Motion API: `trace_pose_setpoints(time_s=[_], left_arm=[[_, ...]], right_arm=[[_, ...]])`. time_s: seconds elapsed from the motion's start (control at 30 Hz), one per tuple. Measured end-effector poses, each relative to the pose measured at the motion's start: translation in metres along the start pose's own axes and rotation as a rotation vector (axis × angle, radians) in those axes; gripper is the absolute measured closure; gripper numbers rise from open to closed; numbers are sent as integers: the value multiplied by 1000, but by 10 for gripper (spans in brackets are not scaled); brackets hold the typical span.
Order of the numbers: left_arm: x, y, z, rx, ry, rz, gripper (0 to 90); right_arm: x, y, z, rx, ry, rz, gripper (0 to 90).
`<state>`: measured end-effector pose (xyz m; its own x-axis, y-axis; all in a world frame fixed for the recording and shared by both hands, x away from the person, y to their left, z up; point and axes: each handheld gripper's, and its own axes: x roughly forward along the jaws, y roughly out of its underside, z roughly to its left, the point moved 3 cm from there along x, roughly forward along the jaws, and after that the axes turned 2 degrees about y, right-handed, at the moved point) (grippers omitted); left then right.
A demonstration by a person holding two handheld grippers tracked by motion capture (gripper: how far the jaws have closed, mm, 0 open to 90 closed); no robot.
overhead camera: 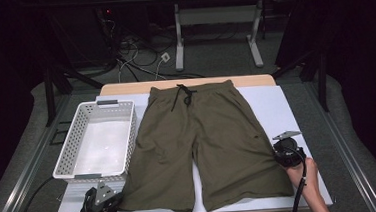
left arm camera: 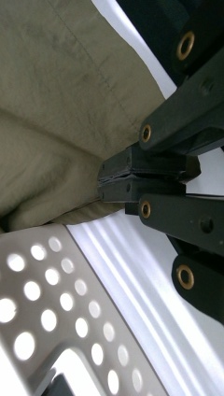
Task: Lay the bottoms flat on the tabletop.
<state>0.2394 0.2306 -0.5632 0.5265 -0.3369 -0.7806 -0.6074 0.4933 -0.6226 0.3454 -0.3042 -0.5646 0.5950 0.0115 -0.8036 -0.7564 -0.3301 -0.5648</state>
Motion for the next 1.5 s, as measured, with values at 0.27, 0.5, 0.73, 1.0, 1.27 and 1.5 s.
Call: trace_pose_setpoints(time_s=[0.27, 0.5, 0.73, 1.0, 1.27, 1.5], left_arm=[[1, -13, -10, 16, 15, -64, 491], [10, -30, -35, 113, 74, -96, 388], [24, -46, -56, 169, 143, -108, 225], [36, -60, -79, 234, 232, -121, 160], [47, -70, -109, 321, 325, -107, 164], [62, -73, -133, 419, 374, -48, 366]], right_arm=[[-3, -3, -5, 54, -20, -60, 640], [4, -6, -9, 82, -33, -68, 484], [9, -14, -12, 97, -59, -76, 365], [20, -23, -13, 121, -73, -71, 361], [28, -26, -14, 133, -110, -63, 628], [27, -24, -12, 114, -109, -74, 872]])
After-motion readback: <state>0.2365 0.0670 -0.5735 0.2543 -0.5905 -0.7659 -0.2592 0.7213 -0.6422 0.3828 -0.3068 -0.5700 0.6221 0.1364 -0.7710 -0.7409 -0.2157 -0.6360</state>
